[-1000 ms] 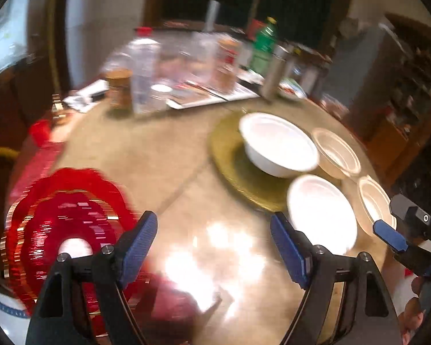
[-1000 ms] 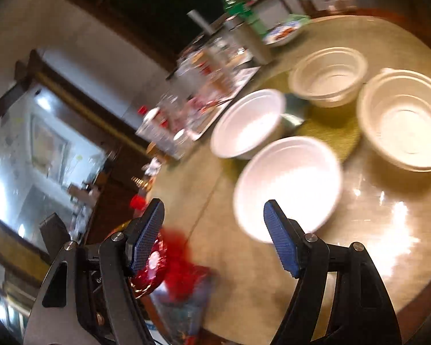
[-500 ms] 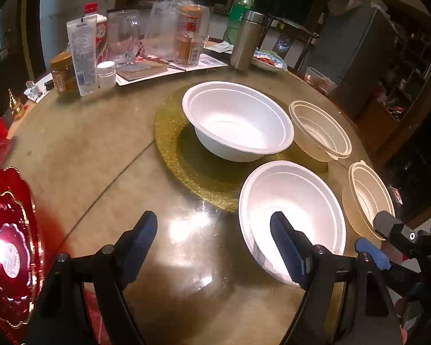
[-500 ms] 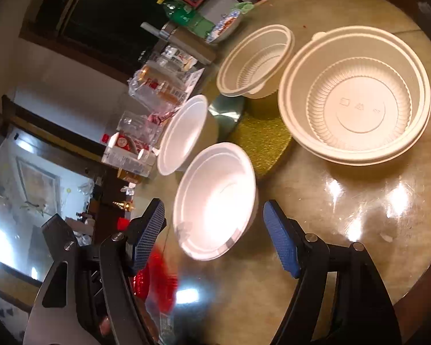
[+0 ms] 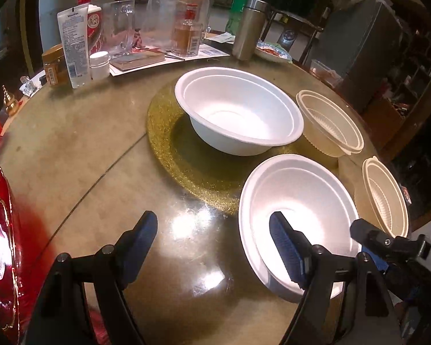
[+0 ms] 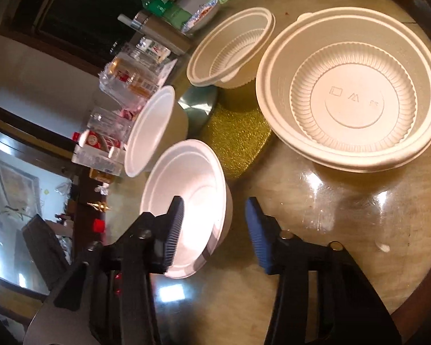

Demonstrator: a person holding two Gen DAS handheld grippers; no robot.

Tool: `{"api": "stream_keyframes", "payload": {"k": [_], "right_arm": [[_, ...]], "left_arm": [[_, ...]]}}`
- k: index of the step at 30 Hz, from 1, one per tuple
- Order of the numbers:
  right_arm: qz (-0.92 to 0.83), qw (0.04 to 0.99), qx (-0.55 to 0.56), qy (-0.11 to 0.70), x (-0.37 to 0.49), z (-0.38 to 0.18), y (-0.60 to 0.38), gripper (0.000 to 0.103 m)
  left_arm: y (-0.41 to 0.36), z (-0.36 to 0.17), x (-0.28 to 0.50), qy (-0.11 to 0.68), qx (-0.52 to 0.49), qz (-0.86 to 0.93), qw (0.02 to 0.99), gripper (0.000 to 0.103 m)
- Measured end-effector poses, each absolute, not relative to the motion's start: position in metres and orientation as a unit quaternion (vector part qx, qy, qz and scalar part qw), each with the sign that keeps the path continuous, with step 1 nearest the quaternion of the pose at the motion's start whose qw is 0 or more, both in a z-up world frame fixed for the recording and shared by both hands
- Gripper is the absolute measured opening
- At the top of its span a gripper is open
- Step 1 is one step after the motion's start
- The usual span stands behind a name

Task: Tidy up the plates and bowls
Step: 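Move both grippers to the white foam bowl and grasp its rim, then lift the white foam bowl and carry it toward the red plate stack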

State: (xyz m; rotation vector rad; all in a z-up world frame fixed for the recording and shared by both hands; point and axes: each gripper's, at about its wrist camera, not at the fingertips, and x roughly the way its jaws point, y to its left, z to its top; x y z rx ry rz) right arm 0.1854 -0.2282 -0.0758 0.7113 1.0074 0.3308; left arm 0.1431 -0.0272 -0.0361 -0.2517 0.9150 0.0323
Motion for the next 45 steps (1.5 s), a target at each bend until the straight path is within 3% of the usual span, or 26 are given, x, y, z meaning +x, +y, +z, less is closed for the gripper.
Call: {"api": "stream_keyframes", "payload": {"k": [12,15,17,19,23,25,27,29,45], "right_arm": [[0.146,0.808,0.313,0.478,0.190,-0.077,-0.220,0.045],[0.138,0.811,0.308,0.478,0.189,-0.077,-0.221,0.036],[0.134,0.812,0.308,0.477,0.188,-0.078,-0.222,0.035],[0.131,0.812,0.305,0.480,0.189,-0.079,-0.222,0.027],[0.128,0.812,0.302,0.482,0.187,-0.081,-0.223,0.023],[0.131,0.812,0.300,0.482,0.187,-0.080,-0.222,0.023],[0.134,0.813,0.296,0.483,0.186,-0.079,-0.219,0.023],[0.132,0.815,0.292,0.482,0.185,-0.078,-0.218,0.018],[0.134,0.820,0.288,0.476,0.178,-0.072,-0.217,0.014]], "left_arm": [[-0.040,-0.047,0.148,0.451,-0.090,0.018,0.888,0.079],[-0.043,-0.048,0.148,0.450,-0.083,0.019,0.889,0.076],[-0.045,-0.048,0.147,0.449,-0.078,0.022,0.890,0.070],[-0.047,-0.049,0.148,0.453,-0.066,0.025,0.889,0.054],[-0.054,-0.051,0.148,0.453,-0.046,0.021,0.890,0.042],[-0.058,-0.050,0.147,0.451,-0.034,0.014,0.892,0.026],[-0.064,-0.049,0.146,0.449,-0.022,0.008,0.893,0.019],[-0.065,-0.048,0.145,0.446,-0.019,0.009,0.895,0.018],[-0.064,-0.041,0.137,0.441,-0.013,0.009,0.897,0.015]]}}
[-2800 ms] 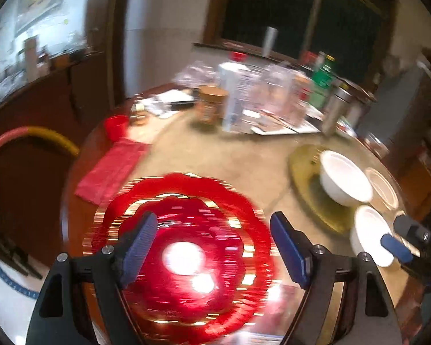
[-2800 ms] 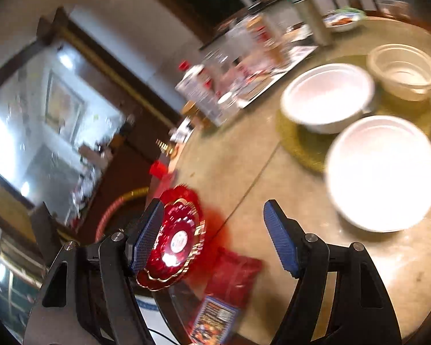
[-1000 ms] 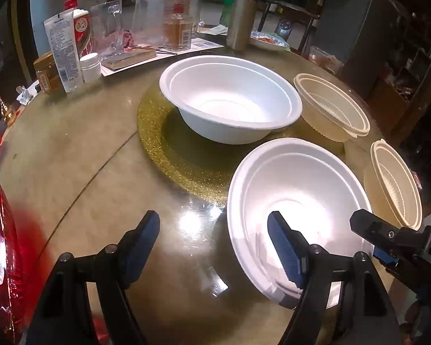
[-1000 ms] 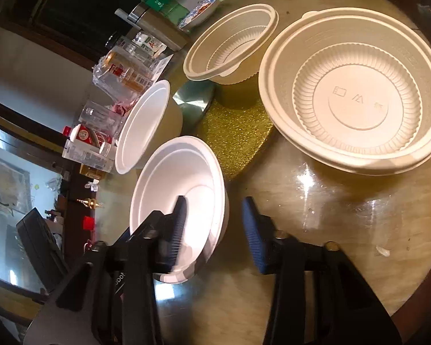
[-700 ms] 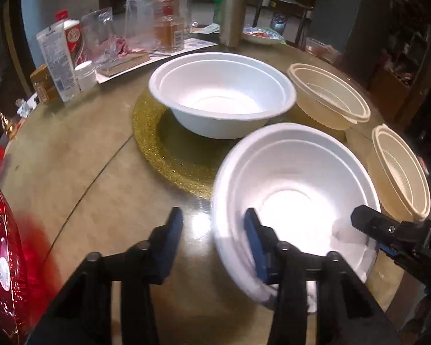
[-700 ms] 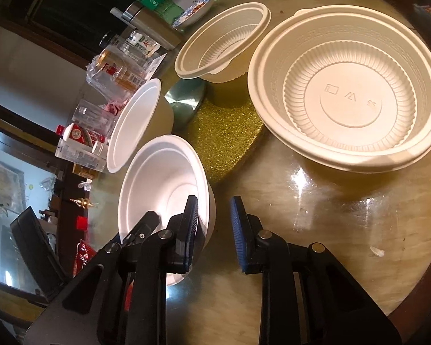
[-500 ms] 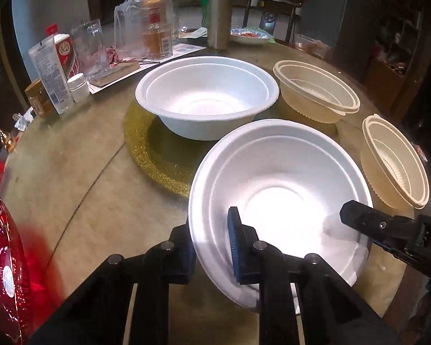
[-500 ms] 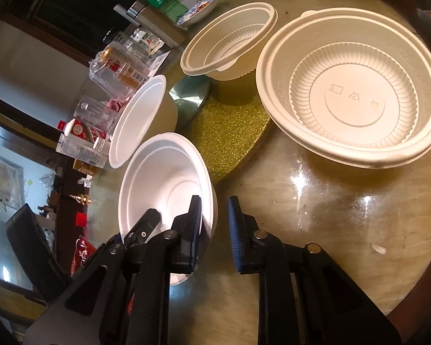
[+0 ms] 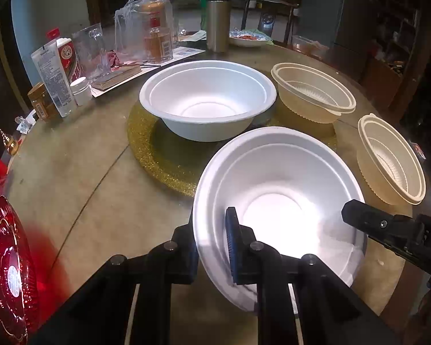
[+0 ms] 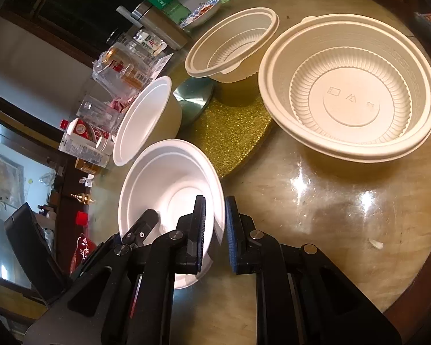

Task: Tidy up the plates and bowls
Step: 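Lift the white foam bowl and carry it toward the red plate stack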

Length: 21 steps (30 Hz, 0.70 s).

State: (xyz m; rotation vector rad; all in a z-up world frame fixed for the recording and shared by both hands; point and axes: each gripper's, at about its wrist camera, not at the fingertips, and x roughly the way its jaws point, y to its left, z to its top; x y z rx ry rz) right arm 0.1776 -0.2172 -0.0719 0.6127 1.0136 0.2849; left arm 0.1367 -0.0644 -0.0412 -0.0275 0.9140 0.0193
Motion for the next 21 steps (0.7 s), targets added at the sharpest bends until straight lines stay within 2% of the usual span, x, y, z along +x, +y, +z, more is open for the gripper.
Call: {"api": "stream_keyframes", "payload": {"k": [21], "right_arm": [[0.144,0.826,0.272,0.472,0.171,-0.064,-0.207,0.007]], "left_arm": [[-0.053,-0.032,0.126,0.431,-0.020,0.017,0.902,0.014]]}}
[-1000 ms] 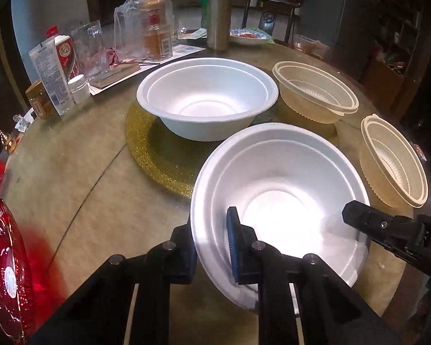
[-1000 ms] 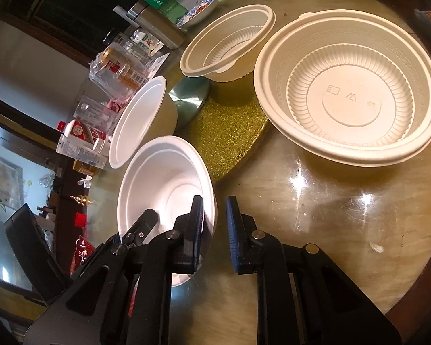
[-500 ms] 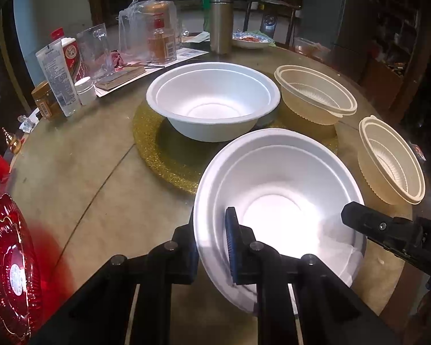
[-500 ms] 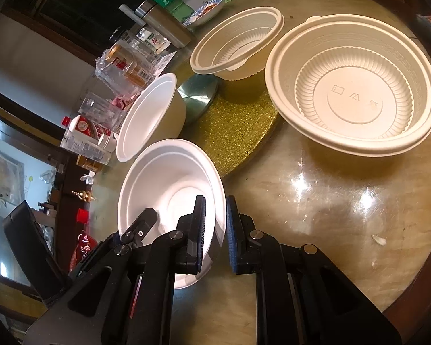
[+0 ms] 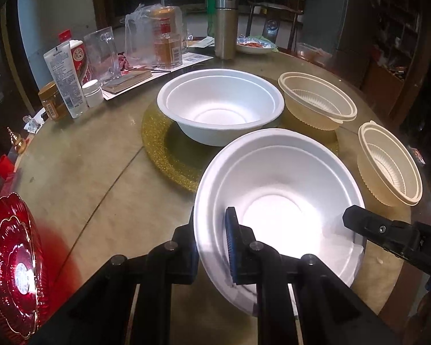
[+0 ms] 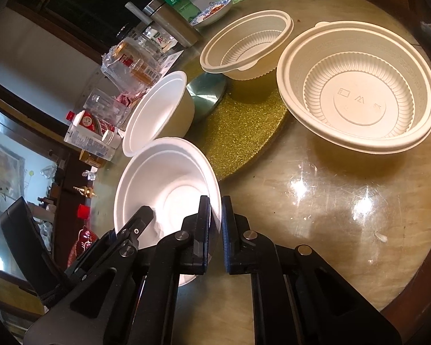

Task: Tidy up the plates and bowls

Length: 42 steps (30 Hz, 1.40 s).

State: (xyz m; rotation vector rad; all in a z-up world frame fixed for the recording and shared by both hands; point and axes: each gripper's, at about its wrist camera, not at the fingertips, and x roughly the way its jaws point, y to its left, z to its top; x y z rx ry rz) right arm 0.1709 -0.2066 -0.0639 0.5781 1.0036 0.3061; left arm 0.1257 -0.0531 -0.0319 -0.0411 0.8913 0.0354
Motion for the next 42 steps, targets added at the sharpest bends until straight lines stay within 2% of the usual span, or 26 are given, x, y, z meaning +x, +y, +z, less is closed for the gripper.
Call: {"api": "stream_keyframes", "payload": {"k": [23,34,42], "right_arm": [[0.176,0.840,0.245,0.450,0.151,-0.031,-0.177,0.007],[0.241,0.840,0.213,0.437,0.138,-0.003,-0.117,0.008],[0.301,0.821,0.176,0.452,0.131,-0.003,-0.042,0.008]], "left_arm": [[-0.022,0.003,0.092,0.396,-0.032,0.031,0.917,0.014],[0.038,0.034,0.049,0.347,-0.064,0.078,0.932,0.014],[0.099,0.032,0.014,0.337,-0.096,0.137,0.926,0.014]]}}
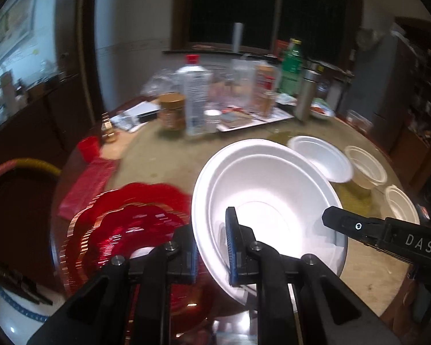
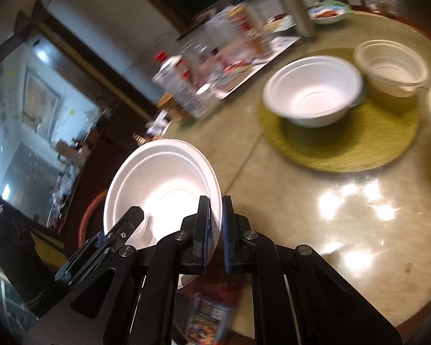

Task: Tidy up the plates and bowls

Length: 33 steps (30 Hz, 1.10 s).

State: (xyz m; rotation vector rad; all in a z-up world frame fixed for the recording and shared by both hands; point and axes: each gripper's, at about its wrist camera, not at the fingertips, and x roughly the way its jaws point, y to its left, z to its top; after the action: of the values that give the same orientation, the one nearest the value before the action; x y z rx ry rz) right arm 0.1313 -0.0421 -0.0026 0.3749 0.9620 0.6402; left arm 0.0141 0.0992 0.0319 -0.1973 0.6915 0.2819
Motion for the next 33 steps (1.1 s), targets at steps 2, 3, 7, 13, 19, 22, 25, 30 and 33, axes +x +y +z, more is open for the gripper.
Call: {"api": "stream_keyframes", "payload": {"k": [2,3,7,13,19,22,25,30,33], "right_arm": [[0.315,0.814,0.164,0.459,0.128,-0.006,-0.020,0.008],[0.321,0.811,0.159,0.463,0.128,-0.008,-0.011,0.008],[0.343,0.795,0.135,0.481,0.126,-0.020,0.034,0.008],[0.351,0.779,0.112,0.507,0.127,-0.041,0.075,0.008],[0.347,0.776,0.097,0.519,0.129,-0.053,0.086,0.008],[0.346,0.775,0.094,0.521,0.131,-0.055,0.087,0.008],[0.346,0.774,0.092,0.523,0.132,-0.056,0.089,0.008],[0.349,0.772,0.092,0.523,0.130,-0.058,0.091,0.008],[0.351,0.773,0.091,0.521,0.129,-0.058,0.093,0.008]], "left_arm": [[0.118,0.028,0.007,0.339,-0.108,0.156,0.921,0.014],[0.125,0.026,0.003,0.340,-0.112,0.164,0.919,0.014],[0.158,0.014,-0.009,0.350,-0.132,0.196,0.906,0.014],[0.186,-0.007,-0.011,0.370,-0.155,0.219,0.889,0.014],[0.195,-0.023,-0.010,0.386,-0.163,0.220,0.881,0.014],[0.196,-0.026,-0.013,0.387,-0.164,0.220,0.880,0.014],[0.197,-0.028,-0.014,0.388,-0.166,0.222,0.879,0.014],[0.199,-0.029,-0.017,0.387,-0.166,0.225,0.879,0.014],[0.200,-0.030,-0.018,0.387,-0.167,0.228,0.878,0.014]]}}
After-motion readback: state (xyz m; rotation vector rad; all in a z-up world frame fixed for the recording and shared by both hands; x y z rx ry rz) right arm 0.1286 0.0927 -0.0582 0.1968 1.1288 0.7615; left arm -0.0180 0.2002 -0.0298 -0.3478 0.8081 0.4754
